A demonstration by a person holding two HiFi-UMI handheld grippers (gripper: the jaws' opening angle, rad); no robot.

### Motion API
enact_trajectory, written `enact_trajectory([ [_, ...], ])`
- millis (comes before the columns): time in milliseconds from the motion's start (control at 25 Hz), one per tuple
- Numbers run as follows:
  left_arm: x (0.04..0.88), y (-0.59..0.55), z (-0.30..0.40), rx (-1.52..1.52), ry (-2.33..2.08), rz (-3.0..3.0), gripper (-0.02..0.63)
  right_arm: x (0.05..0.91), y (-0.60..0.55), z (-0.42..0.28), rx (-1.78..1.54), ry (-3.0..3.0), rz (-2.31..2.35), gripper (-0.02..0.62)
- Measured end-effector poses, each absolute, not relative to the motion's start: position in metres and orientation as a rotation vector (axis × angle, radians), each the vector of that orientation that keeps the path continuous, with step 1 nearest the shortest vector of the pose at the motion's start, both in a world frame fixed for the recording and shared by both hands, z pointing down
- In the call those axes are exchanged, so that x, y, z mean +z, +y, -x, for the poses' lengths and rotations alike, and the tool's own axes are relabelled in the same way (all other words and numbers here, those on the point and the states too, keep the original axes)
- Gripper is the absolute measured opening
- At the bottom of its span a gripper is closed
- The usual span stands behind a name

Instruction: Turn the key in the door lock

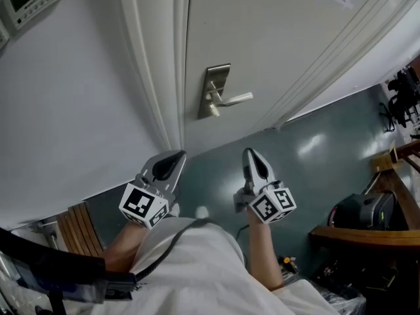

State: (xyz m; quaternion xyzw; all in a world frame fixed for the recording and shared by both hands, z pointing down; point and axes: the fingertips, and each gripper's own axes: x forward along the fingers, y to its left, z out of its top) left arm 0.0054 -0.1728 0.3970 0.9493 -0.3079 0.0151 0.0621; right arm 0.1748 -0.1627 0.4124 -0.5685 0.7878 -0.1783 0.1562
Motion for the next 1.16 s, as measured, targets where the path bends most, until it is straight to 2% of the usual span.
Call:
enact_trajectory([
  [160,0.396,-0.171,-0.009,0.04,-0.914,-2.877,0.006,0.391,-0.148,-0.16,-0.314,2.383,1.685,0.008],
  [520,0.388,-0.169,-0.008,0.017,-0.924,-2.885,0.006,0.38,-0.135,-0.14,-0.109,2.554,1.733,0.008],
  [1160,0.392,-0.165,-0.005,0.033,-0.941,-2.875,0.006,0.395,-0.139,-0.139,-0.133,2.579,1.781,0.008],
])
